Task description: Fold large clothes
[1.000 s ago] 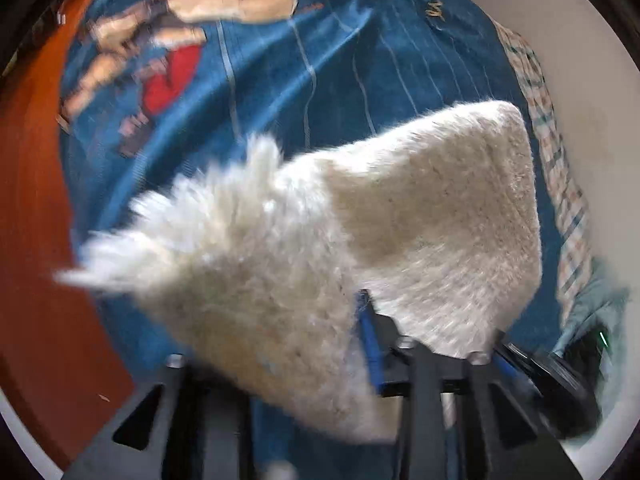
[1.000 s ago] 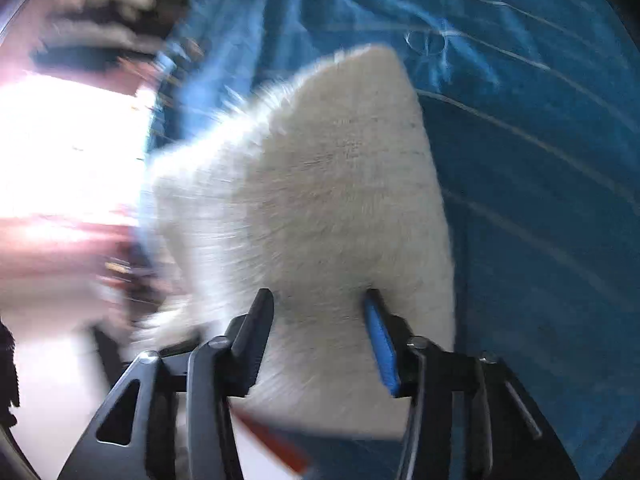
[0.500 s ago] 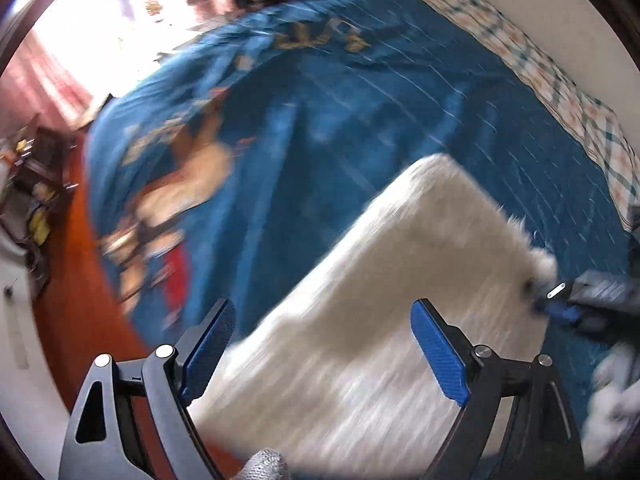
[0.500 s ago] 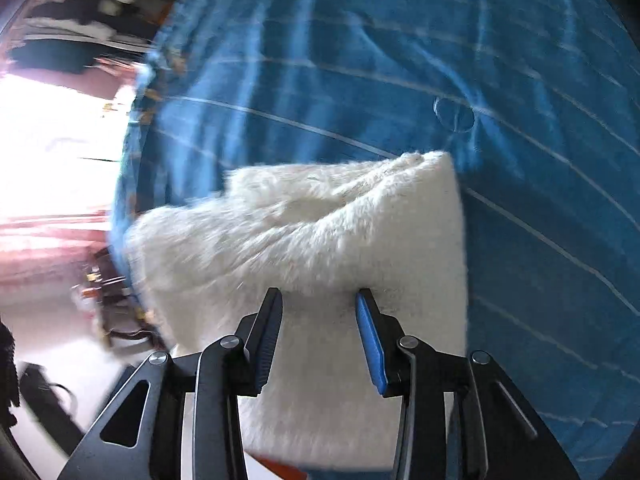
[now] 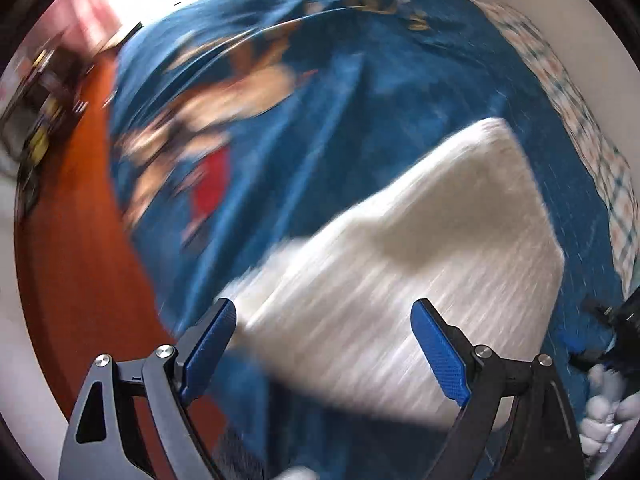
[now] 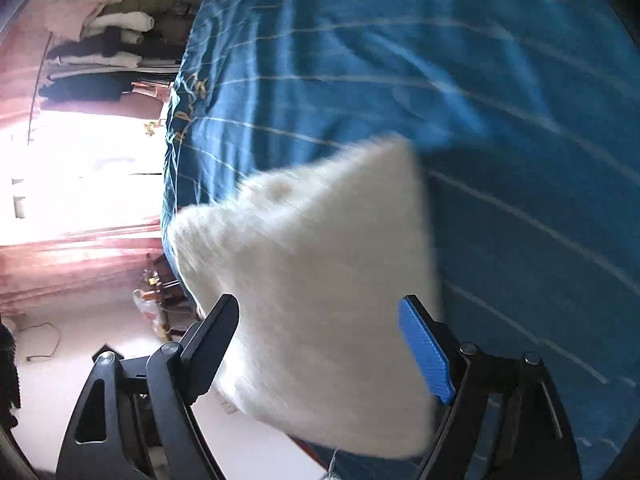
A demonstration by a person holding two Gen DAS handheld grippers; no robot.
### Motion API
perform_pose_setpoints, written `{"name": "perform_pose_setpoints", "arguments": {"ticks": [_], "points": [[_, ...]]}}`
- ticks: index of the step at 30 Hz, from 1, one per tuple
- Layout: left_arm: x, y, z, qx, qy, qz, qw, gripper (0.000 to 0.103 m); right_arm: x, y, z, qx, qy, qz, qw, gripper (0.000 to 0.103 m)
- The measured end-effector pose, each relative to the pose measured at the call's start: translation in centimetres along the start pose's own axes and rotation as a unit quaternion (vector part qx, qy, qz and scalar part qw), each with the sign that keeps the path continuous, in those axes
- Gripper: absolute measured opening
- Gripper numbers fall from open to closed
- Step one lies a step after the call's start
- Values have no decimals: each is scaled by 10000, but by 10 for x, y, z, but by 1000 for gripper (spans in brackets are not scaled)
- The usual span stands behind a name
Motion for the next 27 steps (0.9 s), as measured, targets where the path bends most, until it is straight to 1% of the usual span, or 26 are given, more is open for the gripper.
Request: {"name": "perform_pose_setpoints", "arguments": {"ticks": [1,2,3,4,5,7,8,10,11,12,13,14,15,16,17,20,21,23,25,27], "points": [[8,7,-12,-114,190,-70,9997,89,3,-25,-8,269,86,211,9994,84],[20,6,-19,-258,461,-260,9983,89,12,-36,-13,409,168,436,9981,84],[29,3,-22,-474,686,-529,9951,89,18,-47,-17,593,247,795,9948,84],[38,-1,-24,-720,832,-817,9906,89,25,-57,-20,733,323,1015,9916,84],[49,-7,-25,-1044,921,-1227,9826,89,34,-61,-24,773,386,1325,9874,84],[63,-17,-19,-1376,917,-1565,9737,89,52,-60,-25,750,539,1772,9798,84],[68,-23,-13,-1509,807,-1718,9702,89,58,-55,-24,654,592,1881,9782,86],[73,-29,-4,-1597,646,-1756,9693,87,69,-46,-21,403,697,1936,9778,85],[72,-31,0,-1621,528,-1787,9690,83,74,-41,-19,311,742,2012,9762,86],[70,-30,9,-1627,381,-1782,9697,66,80,-38,-16,261,740,2069,9752,86],[70,-30,14,-1562,300,-1645,9735,50,85,-34,-13,229,724,2095,9749,85],[69,-29,20,-1502,225,-1600,9754,41,89,-28,-10,170,670,2179,9735,81],[69,-29,25,-1463,178,-1563,9767,28,92,-23,-8,164,576,2238,9728,76],[68,-29,32,-1389,122,-1497,9788,24,92,-19,-7,200,506,2307,9715,67],[65,-27,35,-1317,60,-1464,9804,23,91,-13,-5,180,390,2381,9703,59],[49,-25,53,-1140,11,-1464,9826,19,81,7,-3,327,72,2582,9655,52],[47,-29,60,-1100,-9,-1464,9831,19,75,17,-2,347,-4,2639,9639,51],[30,-38,81,-867,-110,-1486,9850,19,66,33,3,391,-97,2746,9607,50],[22,-46,98,-704,-117,-1614,9843,19,54,55,12,332,-261,2784,9595,50],[11,-63,122,-473,-142,-1785,9827,19,30,73,28,306,-473,2884,9559,49]]}}
Point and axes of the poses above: each gripper's, at about its wrist camera, not at the fingertips, and x roughly the way its jaws point, y to its left, z to its top, the point moved 7 cm from there along x, roughly the way its jaws point, and after that the axes turned 11 degrees about z, right-handed, at the moved point
